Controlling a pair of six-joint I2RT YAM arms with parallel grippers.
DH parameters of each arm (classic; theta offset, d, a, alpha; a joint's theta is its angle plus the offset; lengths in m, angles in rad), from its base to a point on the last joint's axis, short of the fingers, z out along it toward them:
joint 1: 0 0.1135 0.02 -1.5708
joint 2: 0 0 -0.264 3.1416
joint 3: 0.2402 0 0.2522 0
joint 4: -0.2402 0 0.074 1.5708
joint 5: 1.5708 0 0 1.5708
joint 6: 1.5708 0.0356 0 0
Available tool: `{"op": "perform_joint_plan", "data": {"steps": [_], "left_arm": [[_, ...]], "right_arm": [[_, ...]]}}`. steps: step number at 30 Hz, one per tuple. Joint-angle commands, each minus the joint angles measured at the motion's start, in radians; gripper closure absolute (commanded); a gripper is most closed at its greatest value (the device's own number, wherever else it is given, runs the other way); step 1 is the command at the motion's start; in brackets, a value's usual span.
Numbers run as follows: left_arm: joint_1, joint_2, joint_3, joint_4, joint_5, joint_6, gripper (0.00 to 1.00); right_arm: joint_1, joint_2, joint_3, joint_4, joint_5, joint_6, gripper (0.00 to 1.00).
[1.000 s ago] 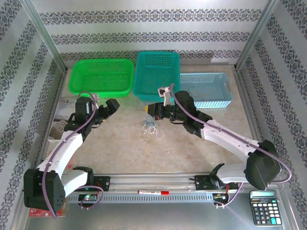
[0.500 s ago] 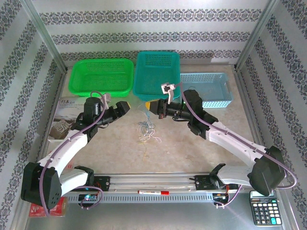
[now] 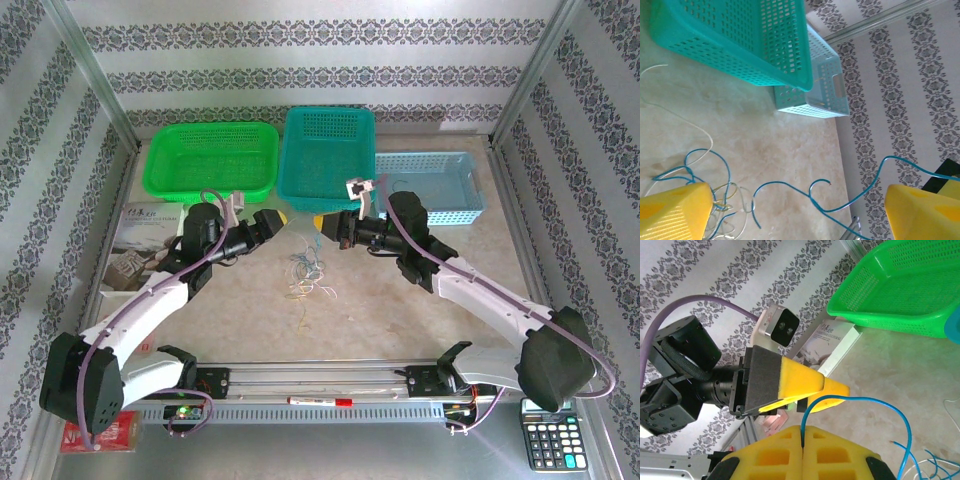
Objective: Untangle the cables
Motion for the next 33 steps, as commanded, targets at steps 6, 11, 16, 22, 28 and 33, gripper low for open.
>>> {"op": "perform_joint_plan", "data": {"steps": [6, 11, 16, 22, 28, 33], "left_arm": [[-0.091, 0.041, -0.023, 0.147, -0.048, -0.041, 0.18], [-0.128, 0.112, -0.009, 0.235, -0.082, -0.063, 0.24], [-0.158, 0.184, 0.014, 0.292, -0.101, -0.068, 0.29], [-0.181, 0.240, 0.031, 0.348, -0.109, -0.078, 0.34], [-0.195, 0.268, 0.048, 0.375, -0.122, -0.078, 0.35], [-0.205, 0.275, 0.059, 0.395, -0.133, -0.084, 0.34]], "right_arm": [[-0.016, -0.035, -0.029, 0.102, -0.036, 0.051, 1.00], [-0.017, -0.037, -0.046, 0.136, -0.040, 0.077, 1.00], [-0.017, -0.041, -0.056, 0.149, -0.041, 0.089, 1.00], [-0.017, -0.052, -0.063, 0.167, -0.048, 0.105, 1.00], [-0.019, -0.056, -0.063, 0.169, -0.050, 0.115, 1.00], [-0.019, -0.054, -0.067, 0.168, -0.045, 0.118, 1.00]]}}
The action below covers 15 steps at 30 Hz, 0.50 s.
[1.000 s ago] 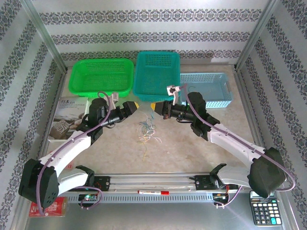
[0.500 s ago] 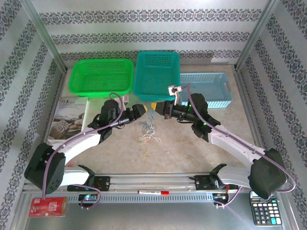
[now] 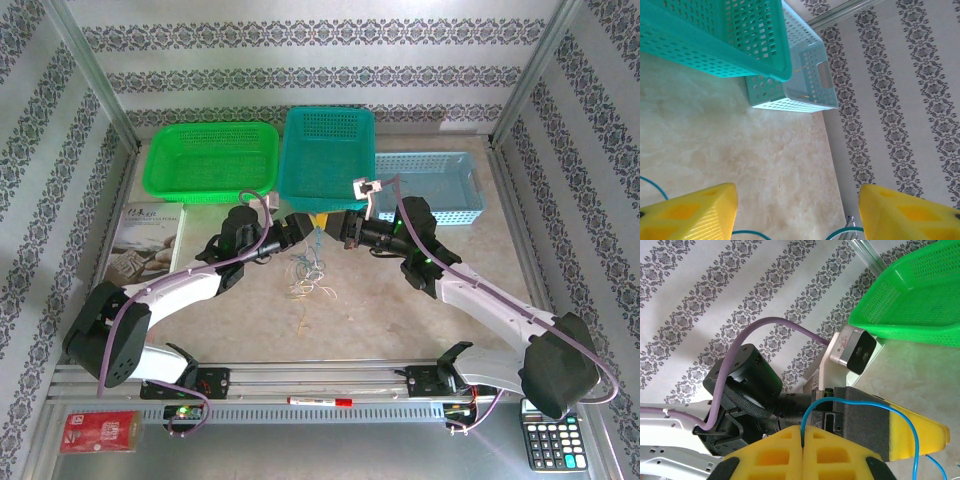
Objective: Untangle the cables
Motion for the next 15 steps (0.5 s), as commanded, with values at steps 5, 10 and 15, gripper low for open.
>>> {"op": "perform_joint_plan", "data": {"steps": [5, 10, 15], "left_arm": [[-0.025, 0.002, 0.028, 0.077, -0.028, -0.018, 0.23], [-0.031, -0.009, 0.005, 0.090, -0.034, -0.024, 0.23], [-0.037, 0.000, -0.020, 0.130, -0.031, -0.038, 0.33]], "right_arm": [[-0.012, -0.012, -0.018, 0.042, -0.010, 0.011, 1.00], [-0.012, -0.004, -0.017, 0.043, -0.001, 0.012, 1.00], [-0.012, 0.002, -0.011, 0.043, 0.004, 0.014, 1.00]]}}
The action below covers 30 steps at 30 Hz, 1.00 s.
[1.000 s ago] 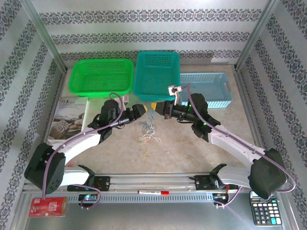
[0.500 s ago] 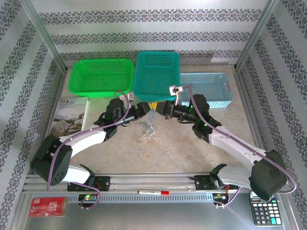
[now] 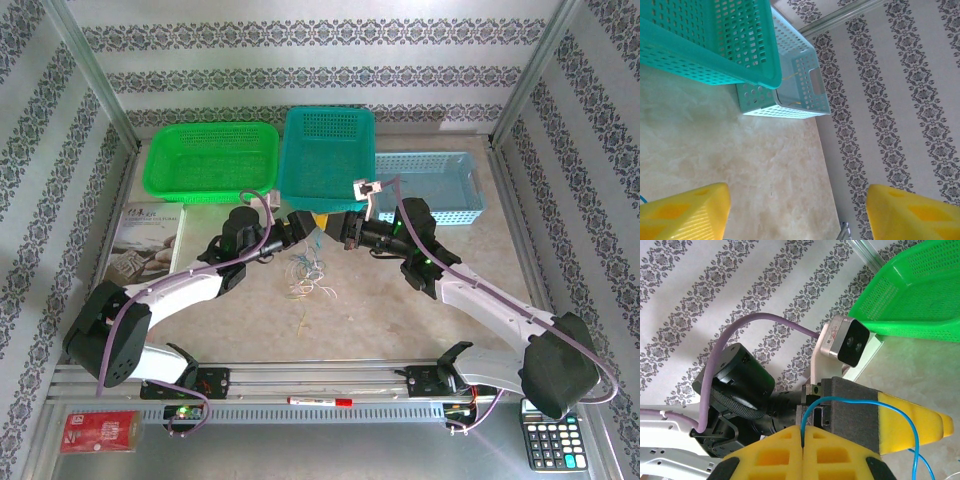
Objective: Untangle the cables
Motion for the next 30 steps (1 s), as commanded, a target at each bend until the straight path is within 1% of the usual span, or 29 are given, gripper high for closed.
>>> {"op": "perform_joint_plan", "data": {"steps": [1, 10, 15, 18, 24, 30], "left_arm": [[-0.020, 0.002, -0.021, 0.087, -0.005, -0.016, 0.35], [-0.030, 0.029, -0.032, 0.100, -0.006, -0.009, 0.45], [-0.032, 0.036, -0.035, 0.097, -0.011, 0.001, 0.56], [-0.032, 0.032, -0.032, 0.090, -0.012, 0.009, 0.66], [-0.032, 0.000, -0.023, 0.038, -0.028, 0.037, 1.00], [-0.032, -0.086, -0.010, -0.062, -0.061, 0.089, 1.00]], "right_arm": [[-0.012, 0.001, 0.000, 0.042, 0.005, 0.002, 1.00], [-0.012, 0.003, 0.002, 0.043, 0.008, 0.005, 1.00], [-0.012, -0.002, -0.001, 0.041, 0.014, 0.006, 1.00], [-0.012, -0.006, -0.005, 0.043, 0.017, 0.005, 1.00], [-0.018, -0.012, -0.015, 0.040, 0.030, 0.000, 1.00], [-0.038, -0.029, -0.047, 0.037, 0.065, 0.001, 1.00]]}}
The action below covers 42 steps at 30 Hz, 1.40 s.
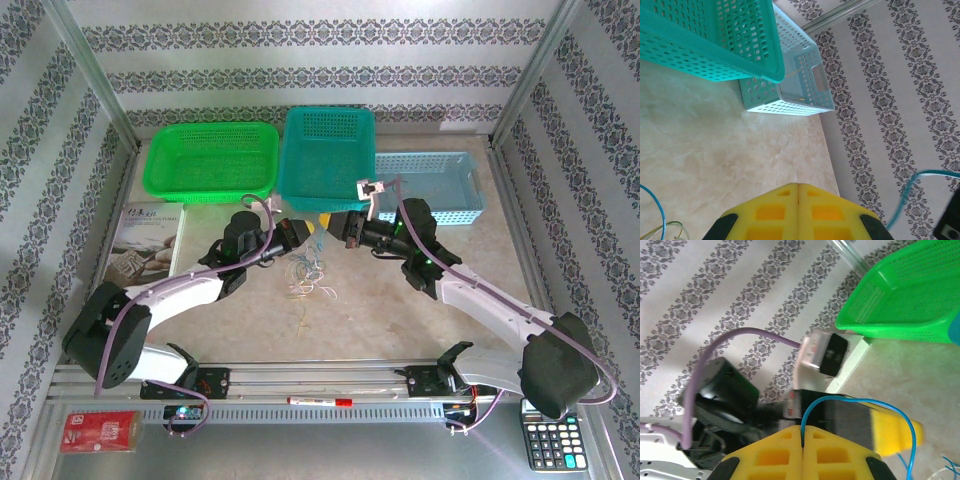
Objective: Untangle the cables
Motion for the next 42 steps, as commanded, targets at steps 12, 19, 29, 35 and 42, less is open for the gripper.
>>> {"op": "perform_joint_plan", "data": {"steps": [12, 19, 29, 35, 42], "left_arm": [[-0.012, -0.227, 0.092, -0.152, -0.059, 0.087, 1.00], [-0.014, -0.231, 0.205, -0.159, -0.043, 0.080, 1.00], [-0.013, -0.188, 0.385, -0.259, -0.027, 0.126, 1.00], [-0.014, -0.152, 0.464, -0.289, -0.014, 0.141, 1.00], [-0.014, -0.112, 0.549, -0.309, 0.006, 0.140, 1.00]], "right_arm": [[-0.053, -0.006, -0.100, 0.042, 0.083, 0.006, 1.00], [-0.053, 0.026, -0.129, 0.042, 0.072, -0.002, 0.53], [-0.053, -0.087, -0.184, -0.028, 0.094, -0.042, 0.40], [-0.036, -0.176, -0.175, -0.117, 0.122, -0.123, 0.37], [0.074, -0.206, -0.117, -0.166, 0.225, -0.249, 0.35]]}}
